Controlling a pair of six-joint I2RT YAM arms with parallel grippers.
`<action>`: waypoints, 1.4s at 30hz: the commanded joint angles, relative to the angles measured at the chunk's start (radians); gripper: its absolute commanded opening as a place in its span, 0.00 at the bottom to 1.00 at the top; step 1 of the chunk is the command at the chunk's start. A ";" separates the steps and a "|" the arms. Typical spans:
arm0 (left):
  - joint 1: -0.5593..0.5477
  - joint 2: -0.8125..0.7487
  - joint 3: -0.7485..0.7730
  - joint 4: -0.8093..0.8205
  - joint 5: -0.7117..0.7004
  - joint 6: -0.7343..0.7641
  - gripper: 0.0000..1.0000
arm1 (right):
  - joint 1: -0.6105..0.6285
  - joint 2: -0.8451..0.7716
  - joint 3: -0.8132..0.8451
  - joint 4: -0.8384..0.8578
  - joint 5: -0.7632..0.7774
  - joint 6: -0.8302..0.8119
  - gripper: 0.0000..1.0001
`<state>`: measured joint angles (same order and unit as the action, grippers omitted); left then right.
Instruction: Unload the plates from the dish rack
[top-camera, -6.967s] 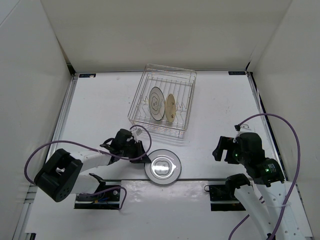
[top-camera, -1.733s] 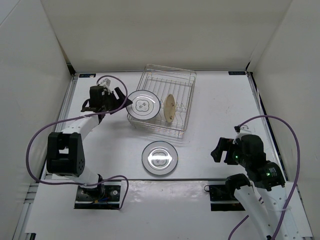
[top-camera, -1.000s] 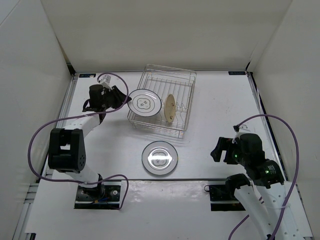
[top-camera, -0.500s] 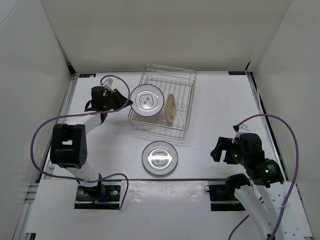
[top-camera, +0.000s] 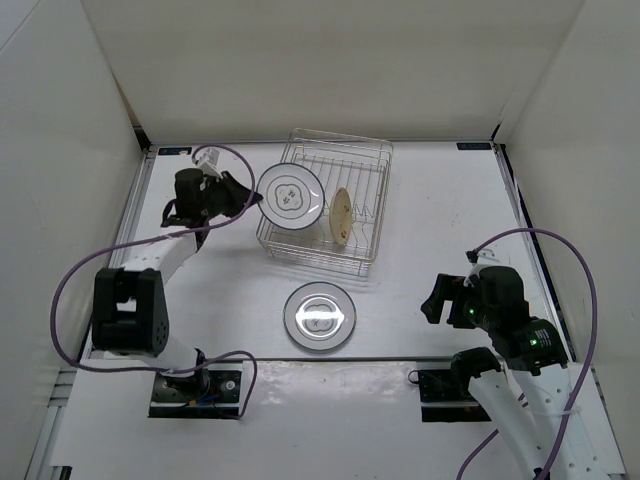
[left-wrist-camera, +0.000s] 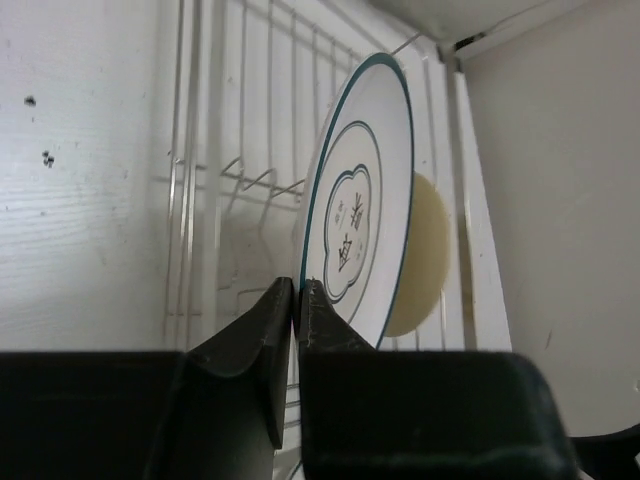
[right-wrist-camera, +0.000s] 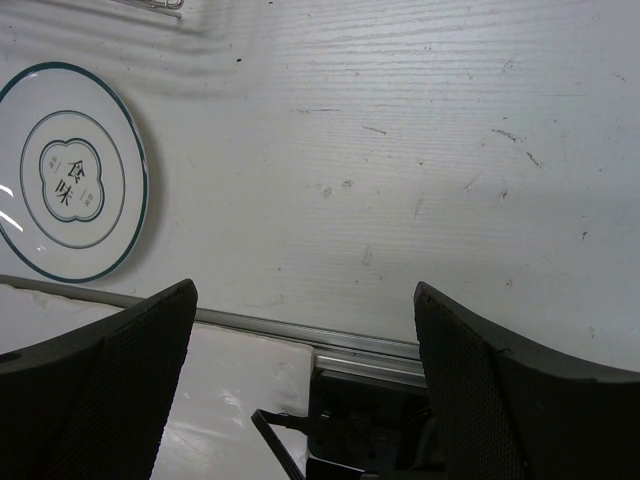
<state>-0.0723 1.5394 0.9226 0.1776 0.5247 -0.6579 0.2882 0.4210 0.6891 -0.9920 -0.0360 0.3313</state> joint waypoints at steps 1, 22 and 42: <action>-0.009 -0.183 0.019 0.001 -0.025 -0.005 0.00 | -0.003 0.002 -0.002 0.027 -0.001 -0.011 0.90; -0.139 -0.869 -0.431 -0.467 0.219 -0.049 0.00 | -0.003 -0.021 -0.008 0.041 -0.031 -0.028 0.90; -0.225 -0.674 -0.666 -0.260 0.156 -0.059 0.00 | 0.000 -0.004 -0.008 0.043 -0.045 -0.035 0.90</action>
<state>-0.2859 0.8528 0.2600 -0.1268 0.6720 -0.7353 0.2882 0.4122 0.6891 -0.9848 -0.0677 0.3092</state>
